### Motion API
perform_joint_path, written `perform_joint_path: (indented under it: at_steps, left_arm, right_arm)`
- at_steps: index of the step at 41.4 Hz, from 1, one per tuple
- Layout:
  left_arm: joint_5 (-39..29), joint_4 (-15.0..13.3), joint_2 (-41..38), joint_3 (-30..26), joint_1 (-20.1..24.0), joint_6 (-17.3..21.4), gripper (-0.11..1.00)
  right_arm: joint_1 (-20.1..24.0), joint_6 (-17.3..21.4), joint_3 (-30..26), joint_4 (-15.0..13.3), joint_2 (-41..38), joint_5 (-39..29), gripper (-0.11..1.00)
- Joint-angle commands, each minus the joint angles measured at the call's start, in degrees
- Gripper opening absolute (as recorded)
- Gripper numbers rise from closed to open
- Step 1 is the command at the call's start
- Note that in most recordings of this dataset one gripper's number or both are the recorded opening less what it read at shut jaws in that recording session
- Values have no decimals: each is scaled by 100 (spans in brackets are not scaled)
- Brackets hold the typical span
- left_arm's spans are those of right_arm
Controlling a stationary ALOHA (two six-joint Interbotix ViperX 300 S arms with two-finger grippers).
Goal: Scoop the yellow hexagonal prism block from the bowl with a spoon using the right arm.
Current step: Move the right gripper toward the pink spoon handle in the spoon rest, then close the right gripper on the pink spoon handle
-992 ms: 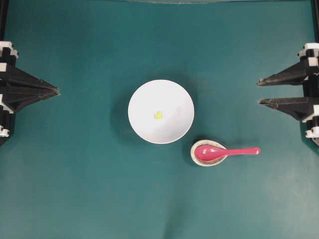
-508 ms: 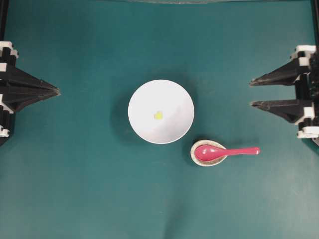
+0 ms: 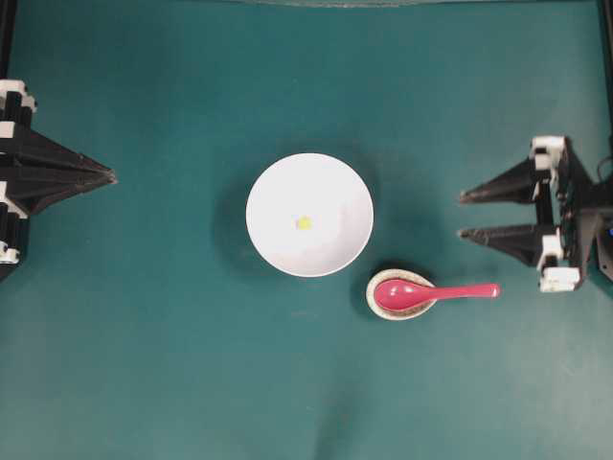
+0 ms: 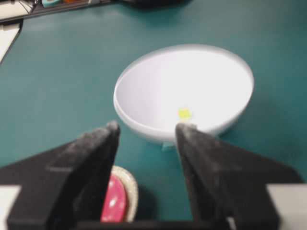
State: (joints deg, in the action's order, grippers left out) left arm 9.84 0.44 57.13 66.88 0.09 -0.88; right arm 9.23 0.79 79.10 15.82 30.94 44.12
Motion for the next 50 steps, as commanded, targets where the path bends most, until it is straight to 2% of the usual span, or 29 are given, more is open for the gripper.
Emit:
perform_joint_path:
  at_steps: [1, 7, 11, 16, 23, 28, 33, 50]
  left_arm:
    - [18, 18, -62, -141, -9, -9, 1]
    - [18, 18, -105, -141, -9, -9, 1]
    - [18, 18, -123, -132, -9, -9, 1]
    - [18, 18, -123, -132, -9, -18, 1]
    - [18, 18, -132, -132, -9, -18, 1]
    - [18, 9, -132, -132, -9, -18, 1]
    - [18, 9, -132, -132, -9, -26, 1]
    - [18, 9, -149, -123, -9, -26, 1]
  right_arm:
    - [387, -9, 79, 325, -457, 782, 56]
    - [984, -9, 141, 800, -1354, 1731, 56]
    - [1301, -9, 79, 1099, -1925, 2030, 56]
    - [1582, -9, -35, 1283, -2496, 2232, 56]
    - [1837, 185, -149, 1310, -3032, 2417, 55]
    - [1978, 404, -158, 1310, -3234, 2426, 55]
    - [2101, 466, -158, 1310, -3357, 2426, 55]
    - [2109, 545, -132, 1318, -3551, 2259, 55]
